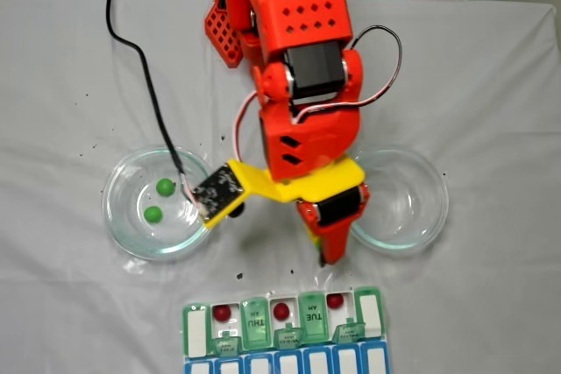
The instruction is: Sort medicines into box.
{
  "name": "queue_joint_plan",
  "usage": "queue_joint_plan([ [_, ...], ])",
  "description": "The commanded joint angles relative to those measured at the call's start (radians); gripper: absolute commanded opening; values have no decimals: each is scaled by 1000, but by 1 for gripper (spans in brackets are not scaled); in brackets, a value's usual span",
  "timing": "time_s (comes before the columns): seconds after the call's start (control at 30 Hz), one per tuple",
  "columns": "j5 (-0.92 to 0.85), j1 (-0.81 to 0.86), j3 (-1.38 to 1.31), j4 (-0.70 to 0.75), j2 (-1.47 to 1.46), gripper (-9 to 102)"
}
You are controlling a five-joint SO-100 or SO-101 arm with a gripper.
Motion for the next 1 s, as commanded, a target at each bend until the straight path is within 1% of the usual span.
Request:
queue_joint_plan([
  [0.0,5,-18,-12,-133,31,0],
  [0.07,6,-15,9,-222,-8,0],
  [0.17,12,-8,6,-310,-74,0],
  [0.33,-14,-2,-23,-319,-130,0],
  [0.67,-12,6,-55,-436,-262,0],
  [0.8,2,0,-115,-434,-359,0],
  [0.97,31,-6,-173,-430,-411,0],
])
